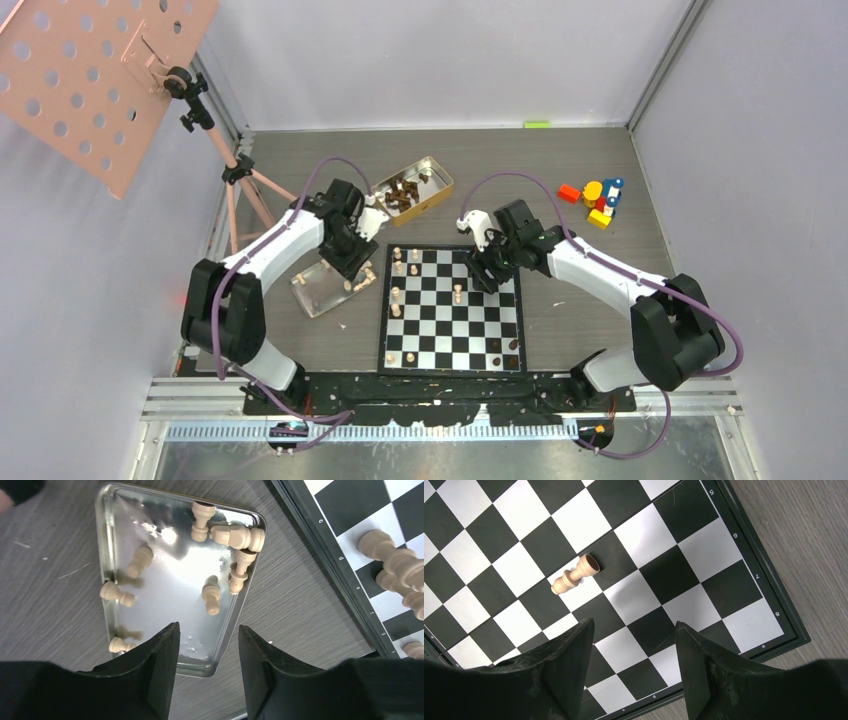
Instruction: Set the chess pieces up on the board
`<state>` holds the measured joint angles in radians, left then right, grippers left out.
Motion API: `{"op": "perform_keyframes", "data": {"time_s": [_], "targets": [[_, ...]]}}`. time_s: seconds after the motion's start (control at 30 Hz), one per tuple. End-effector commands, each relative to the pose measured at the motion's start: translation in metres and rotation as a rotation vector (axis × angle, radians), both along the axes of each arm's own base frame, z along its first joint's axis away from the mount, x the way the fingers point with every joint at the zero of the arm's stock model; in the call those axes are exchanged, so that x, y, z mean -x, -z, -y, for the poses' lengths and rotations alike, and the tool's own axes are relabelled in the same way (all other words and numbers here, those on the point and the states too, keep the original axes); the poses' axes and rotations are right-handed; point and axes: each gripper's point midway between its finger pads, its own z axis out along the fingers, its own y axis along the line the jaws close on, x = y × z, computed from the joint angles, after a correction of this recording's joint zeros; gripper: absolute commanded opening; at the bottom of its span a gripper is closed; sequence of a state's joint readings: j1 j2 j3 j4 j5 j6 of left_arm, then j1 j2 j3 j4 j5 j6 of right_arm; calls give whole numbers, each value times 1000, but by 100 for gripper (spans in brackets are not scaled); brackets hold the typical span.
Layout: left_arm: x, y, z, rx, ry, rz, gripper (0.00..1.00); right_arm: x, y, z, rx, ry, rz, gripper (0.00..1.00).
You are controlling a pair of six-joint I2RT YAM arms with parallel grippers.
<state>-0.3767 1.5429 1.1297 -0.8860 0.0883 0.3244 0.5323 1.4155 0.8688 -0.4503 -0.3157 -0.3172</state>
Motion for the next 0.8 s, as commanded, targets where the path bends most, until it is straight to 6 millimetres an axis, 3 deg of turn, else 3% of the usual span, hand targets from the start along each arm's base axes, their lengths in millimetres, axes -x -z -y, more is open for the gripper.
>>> {"op": "perform_keyframes", "data": {"time_s": [0.0,0.17,0.47,0.7,0.77], "targets": [[-4,18,1,2,8,-26,49,-11,-19,-5,-31,-11,54,66],[-4,35,-2,-10,-3,-73,47,-12,-21,-5,-34,-9,56,66],[-2,46,-5,-4,-5,-109,35,-12,-20,-4,-35,-10,52,66],[2,48,-4,11,11,-140,15,-11,-19,-4,-33,-11,51,66],[2,45,-4,17,10,-141,4,-12,-19,-5,-33,-12,51,66]]}}
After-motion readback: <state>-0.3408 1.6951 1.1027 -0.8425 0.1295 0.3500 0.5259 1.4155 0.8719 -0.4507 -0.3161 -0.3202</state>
